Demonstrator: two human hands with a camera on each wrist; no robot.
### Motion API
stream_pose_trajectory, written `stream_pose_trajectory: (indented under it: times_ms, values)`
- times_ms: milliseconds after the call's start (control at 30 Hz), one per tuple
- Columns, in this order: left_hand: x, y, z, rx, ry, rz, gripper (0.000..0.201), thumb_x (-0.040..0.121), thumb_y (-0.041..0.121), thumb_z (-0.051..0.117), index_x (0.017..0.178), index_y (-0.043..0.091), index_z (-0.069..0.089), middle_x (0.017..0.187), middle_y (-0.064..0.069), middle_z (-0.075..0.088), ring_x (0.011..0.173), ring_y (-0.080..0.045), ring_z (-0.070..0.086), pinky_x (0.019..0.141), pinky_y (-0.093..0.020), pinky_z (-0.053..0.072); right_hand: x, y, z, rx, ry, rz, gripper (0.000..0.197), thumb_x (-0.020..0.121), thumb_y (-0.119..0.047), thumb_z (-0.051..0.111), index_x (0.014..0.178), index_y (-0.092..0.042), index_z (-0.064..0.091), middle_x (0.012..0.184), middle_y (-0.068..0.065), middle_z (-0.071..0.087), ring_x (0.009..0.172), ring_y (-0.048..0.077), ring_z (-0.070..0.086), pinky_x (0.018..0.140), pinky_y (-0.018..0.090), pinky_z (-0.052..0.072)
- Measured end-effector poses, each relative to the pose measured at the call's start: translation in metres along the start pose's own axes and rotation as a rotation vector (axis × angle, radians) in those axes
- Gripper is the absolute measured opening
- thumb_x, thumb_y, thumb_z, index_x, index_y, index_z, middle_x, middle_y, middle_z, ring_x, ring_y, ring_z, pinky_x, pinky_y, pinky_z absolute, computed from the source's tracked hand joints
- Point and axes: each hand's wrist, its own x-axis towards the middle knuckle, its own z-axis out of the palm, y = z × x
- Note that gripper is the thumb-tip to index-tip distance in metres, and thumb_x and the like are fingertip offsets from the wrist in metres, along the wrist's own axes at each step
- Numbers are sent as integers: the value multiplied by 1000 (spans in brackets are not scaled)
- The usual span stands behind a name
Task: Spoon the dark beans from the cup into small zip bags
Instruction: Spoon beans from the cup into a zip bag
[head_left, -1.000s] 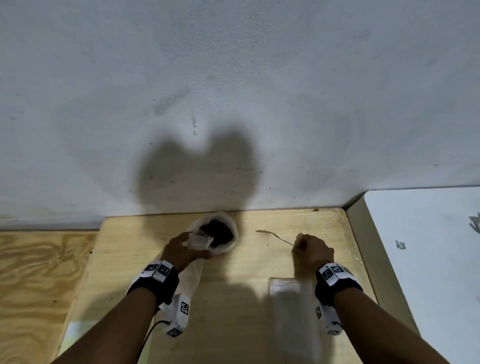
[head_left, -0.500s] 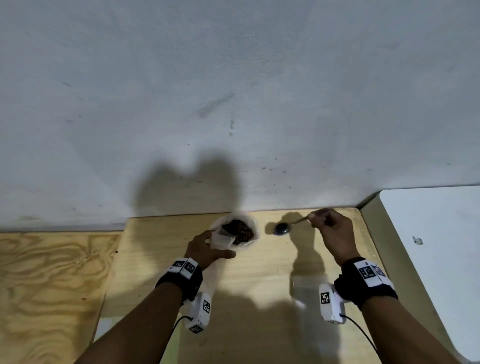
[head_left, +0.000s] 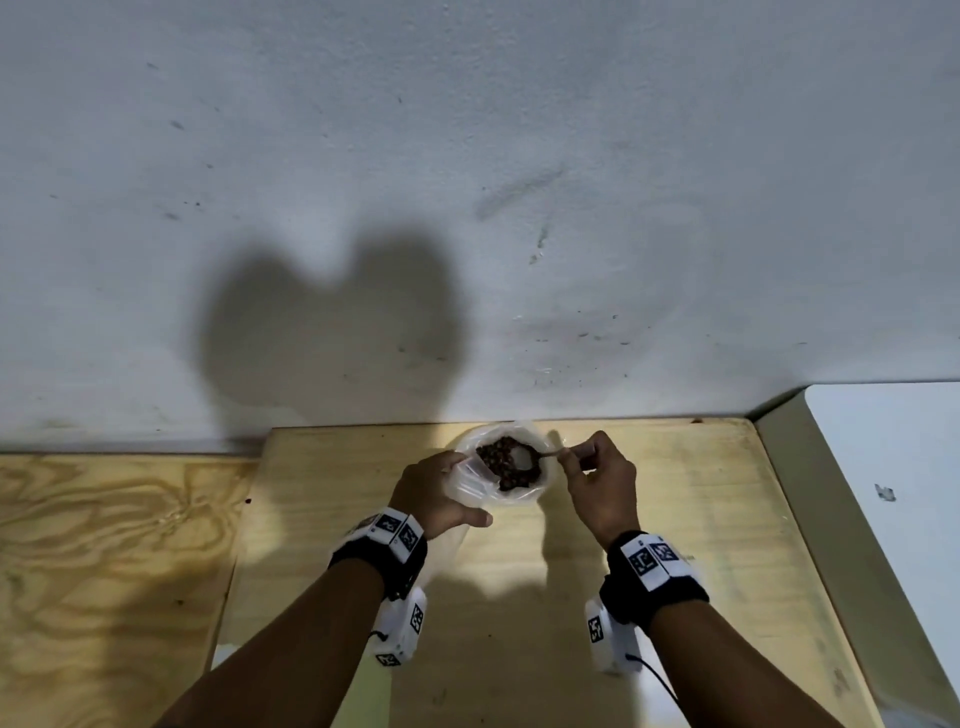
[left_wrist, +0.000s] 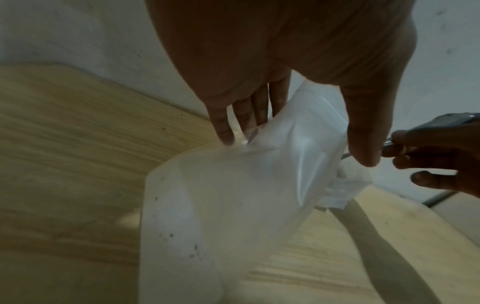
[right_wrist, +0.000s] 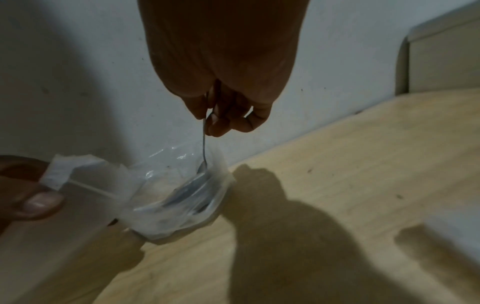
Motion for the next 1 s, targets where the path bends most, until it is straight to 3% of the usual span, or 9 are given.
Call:
stream_pose_trajectory:
  times_ms: [67,233,367,500,733,1000]
  values:
    - [0,-3,-1,6,-5,34,98,50,42,94,138,28,52,139,7,55,122,-12,54,99,-20,41,-2,6,10,25,-6,66,22,87,-14,73,75,-10,55,71,5,67,67,24,64,59,26,48]
    - [-1,-9,0,-51,21,41,96,46,38,96,133,28,56,132,9,60,116,-8,55,96,-20,43,-7,4,35,112,26,167,22,86,-10,71,71,-15,56,73,8,71,72,22,65,59,12,44]
    - [0,-11,-1,-81,34,31,94,47,35,96,132,31,56,130,10,59,113,-6,53,95,-18,42,-5,2,42,214,35,306,17,81,-14,75,75,-8,60,78,15,71,74,28,66,68,34,53]
    - [0,-11,-4,-103,29,2,98,47,36,96,135,29,55,133,9,58,116,-8,52,96,-19,42,-3,2,33,345,19,397,16,84,-9,74,77,-9,60,81,23,72,70,26,65,67,36,49]
    - [-4,-6,-9,-100,37,-15,95,49,30,96,134,26,54,131,7,58,108,-6,50,90,-18,40,-6,-9,-2,504,24,397,9,87,1,69,93,4,62,70,13,73,57,17,61,58,29,47]
    - [-10,1,-10,-59,64,-9,95,49,31,95,135,24,54,134,5,57,120,-13,53,98,-24,45,-4,-33,-32,548,-50,288,10,89,-1,69,91,6,62,79,21,73,61,21,60,63,33,48]
